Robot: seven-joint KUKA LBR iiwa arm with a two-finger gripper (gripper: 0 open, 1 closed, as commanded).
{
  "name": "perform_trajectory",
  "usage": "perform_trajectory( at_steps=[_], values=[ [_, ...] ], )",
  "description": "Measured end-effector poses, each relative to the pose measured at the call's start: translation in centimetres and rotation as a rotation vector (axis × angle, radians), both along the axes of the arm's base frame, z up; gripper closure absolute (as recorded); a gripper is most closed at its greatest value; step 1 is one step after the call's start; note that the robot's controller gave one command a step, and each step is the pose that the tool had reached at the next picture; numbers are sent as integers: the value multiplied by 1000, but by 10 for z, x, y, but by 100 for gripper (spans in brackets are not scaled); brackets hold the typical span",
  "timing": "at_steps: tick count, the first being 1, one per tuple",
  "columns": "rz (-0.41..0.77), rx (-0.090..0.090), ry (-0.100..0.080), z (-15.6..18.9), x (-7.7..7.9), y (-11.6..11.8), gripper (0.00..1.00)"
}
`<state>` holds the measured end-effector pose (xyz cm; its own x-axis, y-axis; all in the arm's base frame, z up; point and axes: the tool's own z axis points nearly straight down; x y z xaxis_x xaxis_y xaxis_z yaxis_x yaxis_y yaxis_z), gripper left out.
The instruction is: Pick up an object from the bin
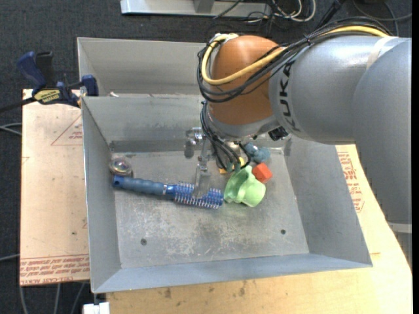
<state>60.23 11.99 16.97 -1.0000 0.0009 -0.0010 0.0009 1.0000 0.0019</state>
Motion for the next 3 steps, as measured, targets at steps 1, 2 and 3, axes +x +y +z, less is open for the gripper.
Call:
perform_trajectory(
  at_steps=[1,2,3],
  values=[
    [-76,-2,9,-85,-38,-20,0],
    [-78,-2,1,-81,-35,-21,100],
    [-70,2,-7,57,-32,9,100]
  ],
)
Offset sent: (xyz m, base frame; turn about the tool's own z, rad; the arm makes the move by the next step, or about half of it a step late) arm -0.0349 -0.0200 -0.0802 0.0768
